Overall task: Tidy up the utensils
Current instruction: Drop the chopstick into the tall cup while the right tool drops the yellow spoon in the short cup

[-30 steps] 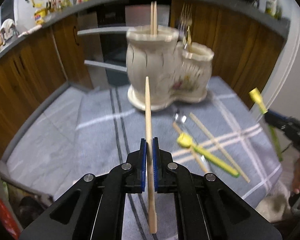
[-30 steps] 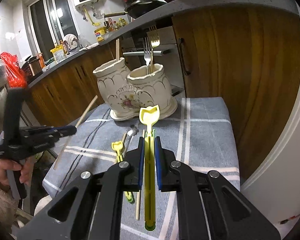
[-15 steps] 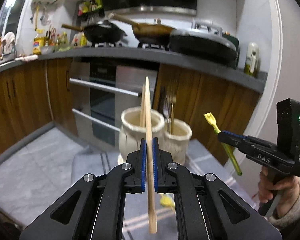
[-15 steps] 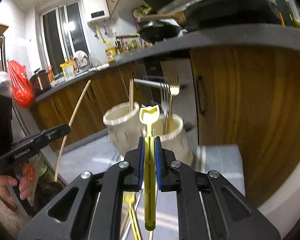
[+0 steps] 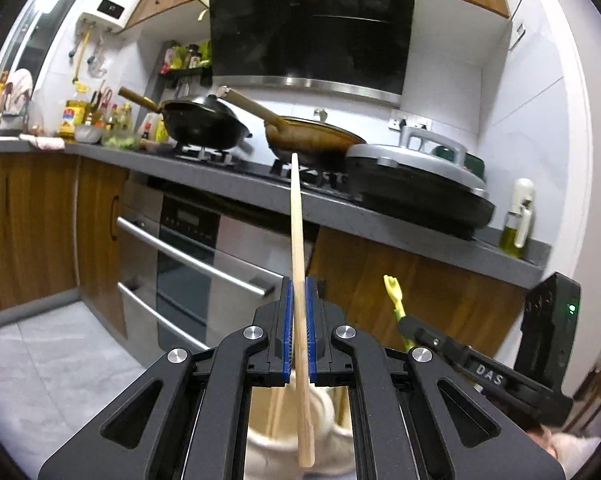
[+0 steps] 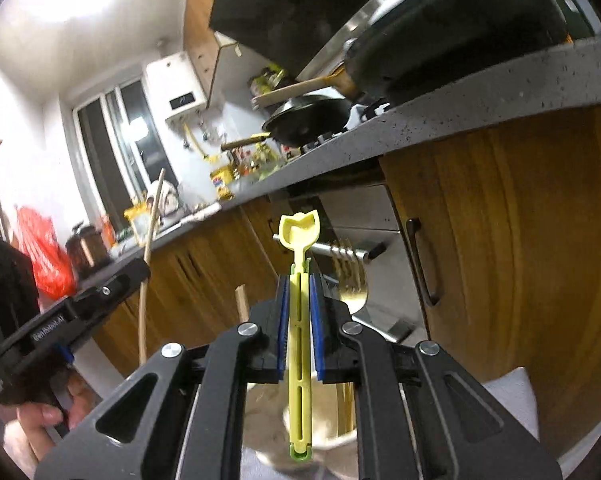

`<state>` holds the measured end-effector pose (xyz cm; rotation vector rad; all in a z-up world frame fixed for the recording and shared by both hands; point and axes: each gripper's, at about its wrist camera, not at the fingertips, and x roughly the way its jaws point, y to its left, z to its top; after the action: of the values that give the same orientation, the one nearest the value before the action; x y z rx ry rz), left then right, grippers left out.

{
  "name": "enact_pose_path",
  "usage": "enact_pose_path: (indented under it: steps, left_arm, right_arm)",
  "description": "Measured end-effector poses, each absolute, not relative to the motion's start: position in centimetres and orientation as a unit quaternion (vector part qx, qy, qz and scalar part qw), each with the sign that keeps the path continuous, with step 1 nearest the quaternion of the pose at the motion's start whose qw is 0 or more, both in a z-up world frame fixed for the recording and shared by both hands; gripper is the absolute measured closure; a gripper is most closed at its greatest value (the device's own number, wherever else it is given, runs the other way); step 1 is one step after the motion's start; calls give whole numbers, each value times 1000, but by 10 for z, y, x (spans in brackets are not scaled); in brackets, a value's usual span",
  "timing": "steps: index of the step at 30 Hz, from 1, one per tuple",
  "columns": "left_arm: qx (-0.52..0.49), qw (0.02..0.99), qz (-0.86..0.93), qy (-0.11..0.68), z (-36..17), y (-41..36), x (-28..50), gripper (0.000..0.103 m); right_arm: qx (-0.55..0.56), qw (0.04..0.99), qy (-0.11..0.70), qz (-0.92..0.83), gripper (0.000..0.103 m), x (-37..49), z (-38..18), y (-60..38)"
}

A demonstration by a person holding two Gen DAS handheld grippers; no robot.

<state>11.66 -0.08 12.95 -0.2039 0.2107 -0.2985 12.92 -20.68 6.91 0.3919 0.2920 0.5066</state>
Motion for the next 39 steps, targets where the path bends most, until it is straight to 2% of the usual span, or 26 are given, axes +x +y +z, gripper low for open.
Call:
enact_pose_path:
  steps: [6, 12, 34, 39]
  left_arm:
    - [-101, 981, -122, 110, 111, -2, 147, 97]
    - [-89, 983, -110, 118, 92, -2, 155, 97]
    - [-41, 976, -103, 190, 61, 0, 127, 96]
    - [-40, 976, -103, 187, 64, -1, 121, 93]
  right_arm:
    - [208, 938, 138, 240, 93, 148, 51, -201]
    - [169, 947, 138, 234, 93, 153, 35, -184]
    - [124, 949, 200, 209, 93, 126, 12, -189]
    - [109, 951, 211, 196, 93, 125, 12, -186]
